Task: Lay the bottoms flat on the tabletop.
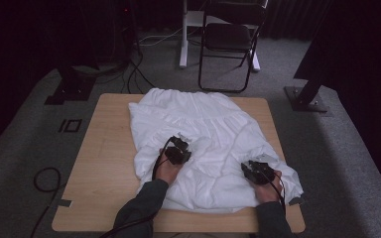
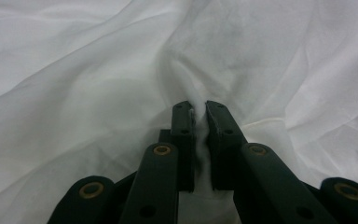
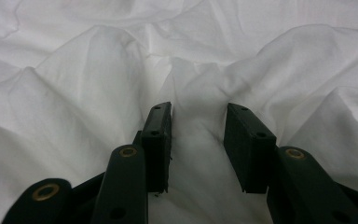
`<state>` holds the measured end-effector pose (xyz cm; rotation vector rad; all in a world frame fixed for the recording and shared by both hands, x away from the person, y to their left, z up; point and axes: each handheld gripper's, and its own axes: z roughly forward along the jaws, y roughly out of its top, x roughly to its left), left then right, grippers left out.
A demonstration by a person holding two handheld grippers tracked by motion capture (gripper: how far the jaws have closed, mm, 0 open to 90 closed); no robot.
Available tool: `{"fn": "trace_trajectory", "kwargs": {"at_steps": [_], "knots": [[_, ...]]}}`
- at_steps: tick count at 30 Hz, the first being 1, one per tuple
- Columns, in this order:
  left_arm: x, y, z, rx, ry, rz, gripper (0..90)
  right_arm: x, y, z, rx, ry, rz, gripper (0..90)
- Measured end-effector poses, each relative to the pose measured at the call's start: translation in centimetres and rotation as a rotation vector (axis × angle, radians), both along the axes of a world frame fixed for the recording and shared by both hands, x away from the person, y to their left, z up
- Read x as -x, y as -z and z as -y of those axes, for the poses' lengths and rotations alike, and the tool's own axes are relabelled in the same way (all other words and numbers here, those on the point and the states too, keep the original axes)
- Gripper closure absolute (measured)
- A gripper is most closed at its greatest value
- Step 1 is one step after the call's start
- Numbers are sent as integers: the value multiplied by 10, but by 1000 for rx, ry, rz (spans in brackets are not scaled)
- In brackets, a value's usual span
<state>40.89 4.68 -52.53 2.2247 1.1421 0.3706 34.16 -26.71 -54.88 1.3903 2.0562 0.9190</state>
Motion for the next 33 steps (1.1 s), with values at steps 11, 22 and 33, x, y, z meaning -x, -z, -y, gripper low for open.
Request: {"fn": "trace_trajectory", "kwargs": {"at_steps": [11, 22, 33], "knots": [[11, -1, -46, -5, -87, 28, 833, 0, 0, 0, 2, -2, 0, 618], [31, -3, -117, -10, -248, 51, 850, 0, 0, 0, 3, -5, -2, 619], [58, -4, -187, -69, -392, 66, 854, -1, -1, 0, 6, -10, -3, 619]]}}
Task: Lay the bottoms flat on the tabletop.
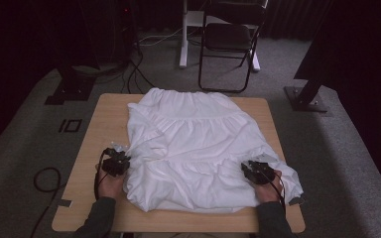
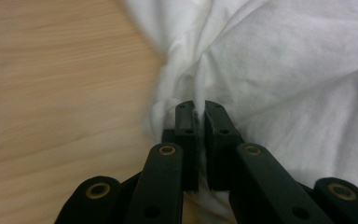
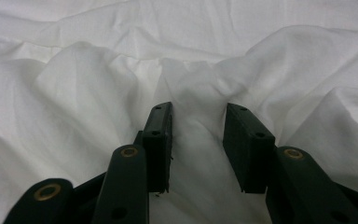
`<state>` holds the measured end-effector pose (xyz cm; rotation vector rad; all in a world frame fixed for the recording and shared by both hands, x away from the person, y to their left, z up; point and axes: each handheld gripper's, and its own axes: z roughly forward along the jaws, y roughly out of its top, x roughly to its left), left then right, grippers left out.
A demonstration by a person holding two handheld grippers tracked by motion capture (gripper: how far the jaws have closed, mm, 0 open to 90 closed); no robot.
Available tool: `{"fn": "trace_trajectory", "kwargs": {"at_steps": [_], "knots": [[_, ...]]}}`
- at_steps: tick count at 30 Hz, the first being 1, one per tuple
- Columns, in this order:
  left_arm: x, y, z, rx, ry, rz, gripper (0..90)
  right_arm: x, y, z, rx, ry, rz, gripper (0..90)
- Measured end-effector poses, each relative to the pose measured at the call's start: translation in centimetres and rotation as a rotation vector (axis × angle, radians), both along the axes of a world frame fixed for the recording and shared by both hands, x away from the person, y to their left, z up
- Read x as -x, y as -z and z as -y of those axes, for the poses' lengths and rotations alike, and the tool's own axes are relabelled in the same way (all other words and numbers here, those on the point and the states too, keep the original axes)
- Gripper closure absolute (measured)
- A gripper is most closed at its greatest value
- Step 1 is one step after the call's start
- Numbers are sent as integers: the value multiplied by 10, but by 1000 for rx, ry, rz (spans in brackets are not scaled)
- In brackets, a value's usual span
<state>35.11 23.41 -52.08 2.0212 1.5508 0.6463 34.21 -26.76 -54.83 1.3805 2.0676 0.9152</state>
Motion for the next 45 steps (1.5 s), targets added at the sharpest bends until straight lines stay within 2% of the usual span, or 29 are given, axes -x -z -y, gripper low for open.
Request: {"fn": "trace_trajectory", "kwargs": {"at_steps": [2, 3, 4, 6, 7, 9, 10, 14, 15, 16, 18, 20, 21, 23, 26, 27, 28, 30, 35, 39, 40, 44, 45], "knots": [[5, 1, -11, 2, -20, 2, 854, 0, 0, 0, 0, 0, 0, 619], [5, 1, -11, 2, -20, 2, 853, 0, 0, 0, 0, 0, 0, 619], [9, 2, -22, -1, -45, 1, 853, 0, 0, 0, 0, 0, 0, 619], [12, 1, -32, -8, -84, -2, 852, 0, 0, 0, 0, 0, 0, 619], [13, 0, -37, -1, -104, -1, 847, 0, 0, 0, 0, 0, 0, 619], [15, -4, -47, 49, -125, 15, 781, 0, 0, 0, 0, 0, 0, 619], [16, -7, -49, 58, -121, 24, 736, 0, 0, 0, 0, 0, 0, 619], [17, -24, -45, 89, -92, 79, 661, 0, 0, 0, 0, 0, 0, 619], [17, -24, -45, 89, -92, 79, 651, 0, 0, 0, 0, 0, 0, 619], [15, -35, -37, 95, -71, 109, 651, 0, 0, 0, 1, 0, 0, 619], [13, -42, -30, 107, -45, 125, 611, 0, 0, 0, 1, 1, 1, 620], [8, -48, -18, 116, -1, 133, 602, 0, 0, 0, 0, 1, 0, 619], [8, -48, -18, 116, -1, 133, 601, 0, 0, 0, 0, 1, 0, 619], [2, -49, -1, 116, 52, 127, 601, 0, 0, 0, -2, 1, 1, 619], [-6, -46, 21, 112, 111, 105, 601, 0, 0, 0, -3, 2, 1, 619], [-6, -46, 21, 112, 111, 105, 601, 0, 0, 0, -3, 2, 1, 619], [-12, -40, 40, 93, 161, 93, 601, 0, 0, 0, -2, 1, 1, 619], [-18, -34, 53, 73, 184, 84, 547, 0, 0, 0, -4, 2, 1, 619], [-29, -17, 70, 56, 213, 41, 511, 0, 0, 0, -5, 2, 2, 619], [-33, -7, 70, 33, 205, 11, 519, 0, 0, 0, -6, 2, 2, 619], [-35, -2, 66, 23, 184, -9, 519, 0, 0, 0, -6, 2, 2, 619], [-36, 8, 51, -37, 106, -11, 669, 0, 0, 0, -6, 2, 2, 619], [-36, 8, 51, -37, 106, -11, 698, 0, 0, 0, -6, 2, 2, 619]]}}
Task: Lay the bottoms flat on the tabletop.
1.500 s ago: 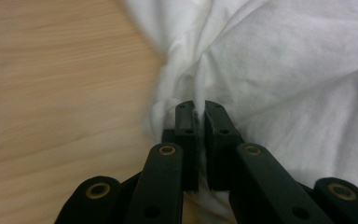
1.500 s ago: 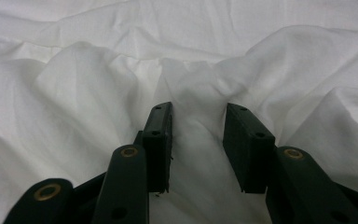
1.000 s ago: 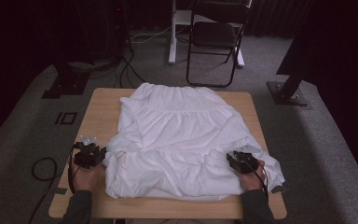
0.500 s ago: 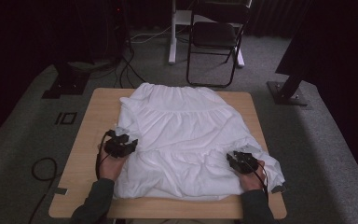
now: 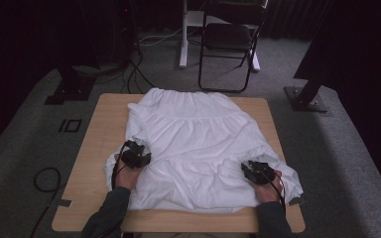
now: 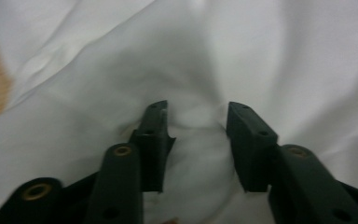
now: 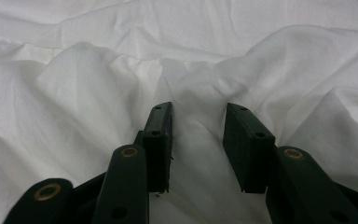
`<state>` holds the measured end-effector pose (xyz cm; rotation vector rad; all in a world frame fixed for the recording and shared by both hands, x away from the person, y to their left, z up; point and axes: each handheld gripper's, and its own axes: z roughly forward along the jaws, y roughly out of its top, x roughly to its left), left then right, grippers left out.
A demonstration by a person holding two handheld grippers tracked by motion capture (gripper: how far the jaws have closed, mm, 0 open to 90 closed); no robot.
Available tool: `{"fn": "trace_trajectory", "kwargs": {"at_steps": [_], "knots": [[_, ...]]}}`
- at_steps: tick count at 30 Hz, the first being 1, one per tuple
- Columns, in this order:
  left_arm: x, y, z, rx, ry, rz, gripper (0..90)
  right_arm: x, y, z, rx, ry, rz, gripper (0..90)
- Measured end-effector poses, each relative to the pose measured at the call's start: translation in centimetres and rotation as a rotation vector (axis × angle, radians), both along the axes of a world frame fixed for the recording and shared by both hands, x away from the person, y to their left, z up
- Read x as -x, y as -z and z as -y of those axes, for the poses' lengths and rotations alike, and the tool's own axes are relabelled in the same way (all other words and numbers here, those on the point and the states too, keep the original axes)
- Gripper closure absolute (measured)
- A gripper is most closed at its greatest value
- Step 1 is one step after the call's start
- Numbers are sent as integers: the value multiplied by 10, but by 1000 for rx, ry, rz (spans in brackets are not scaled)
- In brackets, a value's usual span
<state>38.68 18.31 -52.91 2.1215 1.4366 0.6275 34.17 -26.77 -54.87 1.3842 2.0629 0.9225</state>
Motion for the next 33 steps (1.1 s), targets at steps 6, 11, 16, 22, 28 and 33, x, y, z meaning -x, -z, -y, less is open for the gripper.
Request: {"fn": "trace_trajectory", "kwargs": {"at_steps": [6, 11, 16, 22, 28, 33], "knots": [[3, 0, -25, 20, -70, 14, 830, 0, 0, 0, 0, -1, 0, 619], [6, -2, -45, -40, -139, 34, 857, 0, 0, 0, -1, 0, 0, 619], [13, 0, -76, -38, -210, 26, 875, 0, 0, 0, -1, 0, 0, 619], [20, -1, -105, -50, -289, 24, 881, 0, 0, 0, -1, 0, 0, 619], [31, 0, -141, -33, -387, 24, 881, 0, 0, 0, 0, -3, -1, 619], [43, -2, -164, -16, -438, 32, 884, 0, 0, 0, 1, -2, -1, 619]]}}
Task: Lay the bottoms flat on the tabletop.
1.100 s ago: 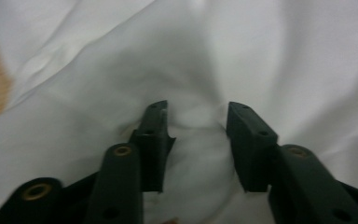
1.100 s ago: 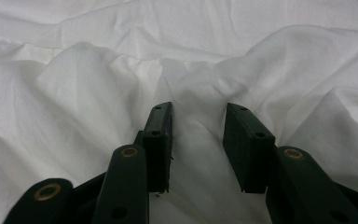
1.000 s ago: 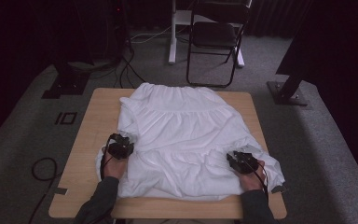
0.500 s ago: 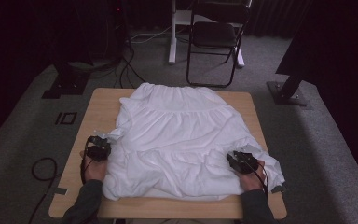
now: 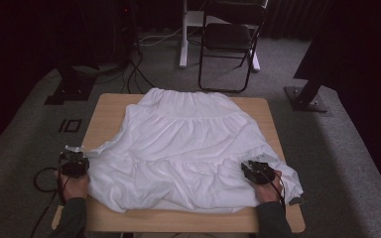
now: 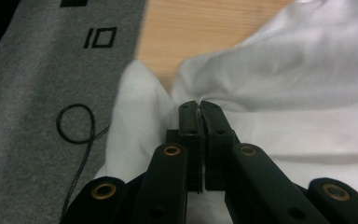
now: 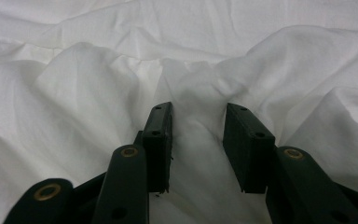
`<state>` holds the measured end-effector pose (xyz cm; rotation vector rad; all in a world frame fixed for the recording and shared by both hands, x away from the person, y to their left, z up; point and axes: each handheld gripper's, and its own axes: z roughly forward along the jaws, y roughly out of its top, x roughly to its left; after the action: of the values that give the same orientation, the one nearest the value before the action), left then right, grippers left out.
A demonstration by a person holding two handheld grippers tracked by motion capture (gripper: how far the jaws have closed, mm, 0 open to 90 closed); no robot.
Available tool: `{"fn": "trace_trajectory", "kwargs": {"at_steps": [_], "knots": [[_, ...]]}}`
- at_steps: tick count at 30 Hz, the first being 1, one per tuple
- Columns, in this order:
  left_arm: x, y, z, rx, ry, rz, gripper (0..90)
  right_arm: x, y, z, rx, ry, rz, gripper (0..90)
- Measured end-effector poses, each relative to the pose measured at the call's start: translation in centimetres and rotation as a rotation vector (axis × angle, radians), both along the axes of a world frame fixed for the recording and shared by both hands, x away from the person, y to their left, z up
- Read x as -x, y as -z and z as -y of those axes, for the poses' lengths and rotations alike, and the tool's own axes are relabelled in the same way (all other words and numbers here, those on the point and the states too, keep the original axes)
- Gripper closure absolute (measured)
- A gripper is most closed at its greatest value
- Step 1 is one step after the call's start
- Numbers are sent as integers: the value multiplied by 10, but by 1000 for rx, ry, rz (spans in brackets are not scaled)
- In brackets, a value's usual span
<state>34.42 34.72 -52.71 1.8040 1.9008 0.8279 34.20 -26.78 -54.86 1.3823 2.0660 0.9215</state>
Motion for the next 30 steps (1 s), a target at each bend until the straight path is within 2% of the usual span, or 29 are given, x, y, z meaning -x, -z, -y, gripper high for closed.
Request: {"fn": "trace_trajectory", "kwargs": {"at_steps": [6, 13, 16, 17, 19, 23, 30], "knots": [[10, -3, -20, 24, -72, 21, 883, 0, 0, 0, 0, 0, 0, 619], [25, -7, -39, 22, -173, 39, 878, 0, 0, 0, 0, 0, 0, 619], [29, -10, -41, 14, -195, 53, 804, 0, 0, 0, -1, -1, 0, 620], [32, -15, -39, 17, -159, 81, 804, 0, 0, 0, 1, -2, 2, 620], [32, -19, -31, -4, -105, 101, 746, 0, 0, 0, 2, -1, 2, 620], [26, -26, -14, -17, -23, 121, 675, 0, 0, 0, 1, 0, 2, 620], [11, -27, 22, -29, 110, 115, 610, -2, -2, -1, 9, -4, -13, 619]]}}
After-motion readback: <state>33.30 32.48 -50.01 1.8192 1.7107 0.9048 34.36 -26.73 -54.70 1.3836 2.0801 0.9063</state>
